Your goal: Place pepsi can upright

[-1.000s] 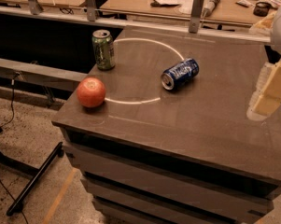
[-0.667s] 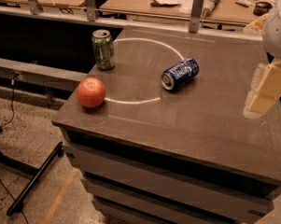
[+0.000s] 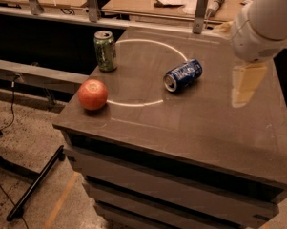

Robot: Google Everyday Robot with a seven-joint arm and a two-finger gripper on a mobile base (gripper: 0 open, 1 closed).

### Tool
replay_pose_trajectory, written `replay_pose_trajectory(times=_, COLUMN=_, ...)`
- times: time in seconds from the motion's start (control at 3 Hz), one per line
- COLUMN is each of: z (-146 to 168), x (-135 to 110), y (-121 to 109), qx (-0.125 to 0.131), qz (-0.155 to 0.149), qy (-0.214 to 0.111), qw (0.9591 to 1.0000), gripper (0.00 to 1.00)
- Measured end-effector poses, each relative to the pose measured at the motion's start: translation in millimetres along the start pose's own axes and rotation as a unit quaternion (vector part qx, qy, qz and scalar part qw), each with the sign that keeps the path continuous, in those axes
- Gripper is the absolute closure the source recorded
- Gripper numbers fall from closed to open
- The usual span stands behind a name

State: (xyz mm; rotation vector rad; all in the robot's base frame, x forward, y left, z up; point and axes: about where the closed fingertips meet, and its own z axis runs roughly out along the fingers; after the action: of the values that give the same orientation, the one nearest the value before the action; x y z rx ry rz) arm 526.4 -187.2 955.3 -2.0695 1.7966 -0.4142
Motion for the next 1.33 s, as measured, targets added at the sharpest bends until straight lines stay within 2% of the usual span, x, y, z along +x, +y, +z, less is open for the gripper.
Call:
replay_pose_trajectory(times=0.33, z=27, x=-15, y=-16, qx=0.005, qz=-0.078, qy=0.005, qw=0.997, gripper=0.0)
replay_pose_trajectory(times=0.67, z=60, x=-37, y=-28, qx=-0.008, qz=-0.155, qy=0.001, qw=0.9879, gripper=0.0)
replay_pose_trajectory(times=1.0, z=81, x=-52, y=-36, qx=-0.018, qz=-0.205, qy=-0.003, qw=0.9786, gripper=0.0)
replay_pose_trajectory(times=1.33, z=105, x=-77, y=-41, qx=-0.057, qz=-0.271, qy=-0.028, qw=0.9606, gripper=0.0)
